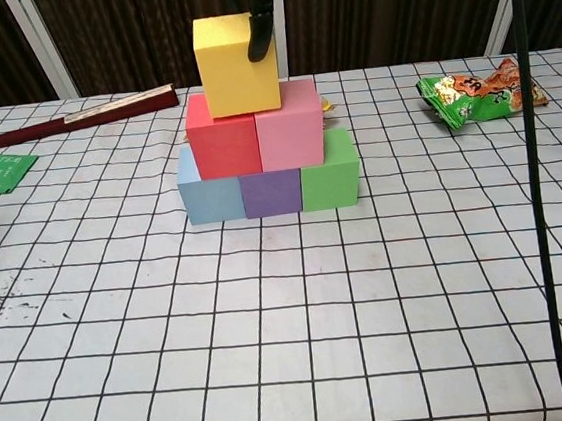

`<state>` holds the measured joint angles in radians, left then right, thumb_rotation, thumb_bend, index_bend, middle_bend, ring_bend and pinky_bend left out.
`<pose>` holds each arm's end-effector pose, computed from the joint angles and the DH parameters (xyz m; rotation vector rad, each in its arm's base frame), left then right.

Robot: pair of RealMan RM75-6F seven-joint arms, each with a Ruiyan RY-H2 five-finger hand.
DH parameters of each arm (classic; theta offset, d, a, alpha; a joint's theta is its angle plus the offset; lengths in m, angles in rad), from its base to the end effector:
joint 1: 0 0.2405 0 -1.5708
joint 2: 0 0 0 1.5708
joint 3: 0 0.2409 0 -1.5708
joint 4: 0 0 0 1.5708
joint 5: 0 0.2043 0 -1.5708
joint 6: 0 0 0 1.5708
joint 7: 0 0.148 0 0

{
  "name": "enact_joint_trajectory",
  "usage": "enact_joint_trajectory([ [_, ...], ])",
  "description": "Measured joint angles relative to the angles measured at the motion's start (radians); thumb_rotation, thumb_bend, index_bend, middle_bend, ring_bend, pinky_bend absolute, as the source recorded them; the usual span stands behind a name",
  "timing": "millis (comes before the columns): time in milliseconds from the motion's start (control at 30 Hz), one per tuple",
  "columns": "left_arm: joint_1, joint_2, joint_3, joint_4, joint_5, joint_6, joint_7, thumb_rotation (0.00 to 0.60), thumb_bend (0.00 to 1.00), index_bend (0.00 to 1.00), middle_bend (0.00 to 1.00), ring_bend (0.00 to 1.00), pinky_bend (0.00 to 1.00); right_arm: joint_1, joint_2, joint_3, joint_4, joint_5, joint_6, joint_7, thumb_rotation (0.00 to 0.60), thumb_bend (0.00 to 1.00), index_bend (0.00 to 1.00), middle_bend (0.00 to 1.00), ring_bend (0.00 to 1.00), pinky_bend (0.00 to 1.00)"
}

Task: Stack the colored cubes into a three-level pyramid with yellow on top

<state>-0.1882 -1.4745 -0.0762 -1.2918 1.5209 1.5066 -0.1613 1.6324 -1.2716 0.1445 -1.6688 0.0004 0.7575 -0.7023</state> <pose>-0.2877 0.2203 0.0792 -1.3524 -0.9618 -1.1627 0.0701 -0.3876 0.0295 2.0659 -0.9183 0.6890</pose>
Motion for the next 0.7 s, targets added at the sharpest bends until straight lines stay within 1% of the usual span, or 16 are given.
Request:
enact_joint_trajectory([
  [700,0.0,0.002,-0.001,0.0,-0.004,-0.005,-0.005,0.6,0.0,0.17,0.2,0.02,0.04,0.011,-0.008,-0.019,0.009,0.003,-0.011,0.021,0.6,0.12,0.0,0.51,0.09,0.0],
])
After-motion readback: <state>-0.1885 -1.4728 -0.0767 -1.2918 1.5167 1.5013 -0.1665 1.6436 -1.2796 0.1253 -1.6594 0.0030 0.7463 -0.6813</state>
